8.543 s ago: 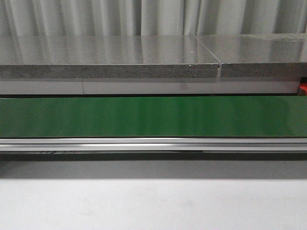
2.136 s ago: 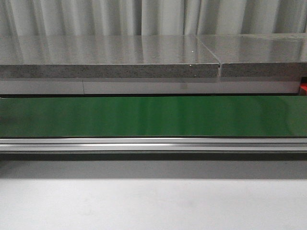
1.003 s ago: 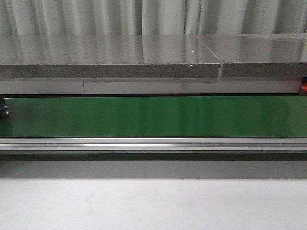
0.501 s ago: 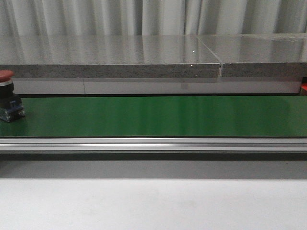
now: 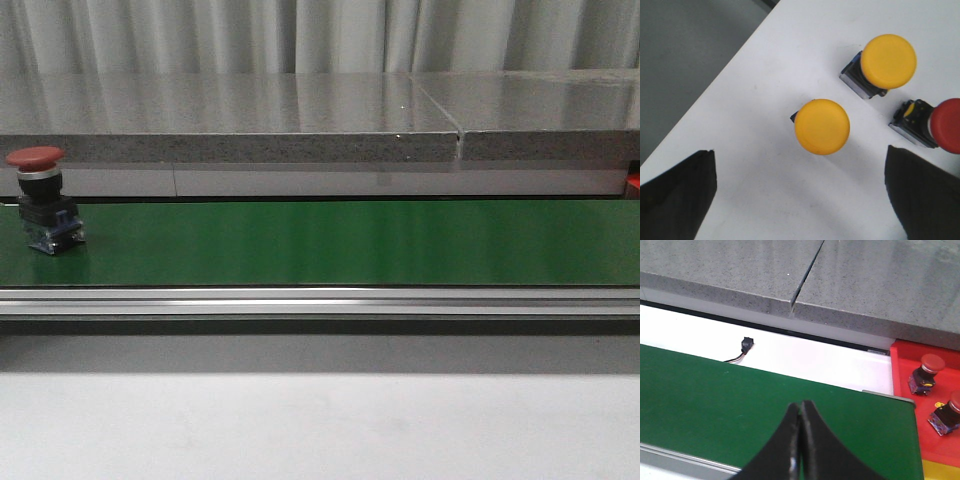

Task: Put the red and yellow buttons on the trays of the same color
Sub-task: 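Move the left gripper to a yellow button and grasp it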

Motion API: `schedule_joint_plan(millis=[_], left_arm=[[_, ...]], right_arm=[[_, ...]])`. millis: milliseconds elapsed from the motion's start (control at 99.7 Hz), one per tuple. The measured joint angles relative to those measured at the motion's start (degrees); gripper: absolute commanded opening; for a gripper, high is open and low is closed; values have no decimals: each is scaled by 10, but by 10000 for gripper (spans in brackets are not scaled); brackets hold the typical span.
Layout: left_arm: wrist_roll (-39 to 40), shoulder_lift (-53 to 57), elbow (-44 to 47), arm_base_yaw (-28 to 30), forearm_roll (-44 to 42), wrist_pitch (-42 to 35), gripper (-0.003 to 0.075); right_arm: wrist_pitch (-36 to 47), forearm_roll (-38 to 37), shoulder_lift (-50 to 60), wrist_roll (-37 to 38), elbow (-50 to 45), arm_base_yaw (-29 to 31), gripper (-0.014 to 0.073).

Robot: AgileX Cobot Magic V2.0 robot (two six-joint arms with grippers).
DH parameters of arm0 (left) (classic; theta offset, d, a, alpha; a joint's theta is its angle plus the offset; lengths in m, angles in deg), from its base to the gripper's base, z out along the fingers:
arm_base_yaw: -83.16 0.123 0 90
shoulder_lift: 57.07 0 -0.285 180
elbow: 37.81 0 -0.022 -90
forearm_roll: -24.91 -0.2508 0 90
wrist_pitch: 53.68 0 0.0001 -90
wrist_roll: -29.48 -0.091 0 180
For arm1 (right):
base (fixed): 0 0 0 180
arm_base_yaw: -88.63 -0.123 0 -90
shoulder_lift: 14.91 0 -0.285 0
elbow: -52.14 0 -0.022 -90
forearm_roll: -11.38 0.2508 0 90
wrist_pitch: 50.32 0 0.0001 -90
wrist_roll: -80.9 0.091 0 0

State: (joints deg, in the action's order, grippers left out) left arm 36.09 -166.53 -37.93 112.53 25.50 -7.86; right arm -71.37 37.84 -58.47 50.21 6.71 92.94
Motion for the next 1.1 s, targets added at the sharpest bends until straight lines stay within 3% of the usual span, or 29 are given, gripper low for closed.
schedule_joint_plan(millis=[822, 963, 1103], left_arm=[[0, -91, -2, 0, 9, -69, 656], [0, -91, -2, 0, 9, -72, 512], [0, -91, -2, 0, 9, -74, 279]], right_arm=[[0, 0, 0, 0, 0, 0, -68], [0, 0, 0, 0, 0, 0, -68], [0, 0, 0, 0, 0, 0, -68]])
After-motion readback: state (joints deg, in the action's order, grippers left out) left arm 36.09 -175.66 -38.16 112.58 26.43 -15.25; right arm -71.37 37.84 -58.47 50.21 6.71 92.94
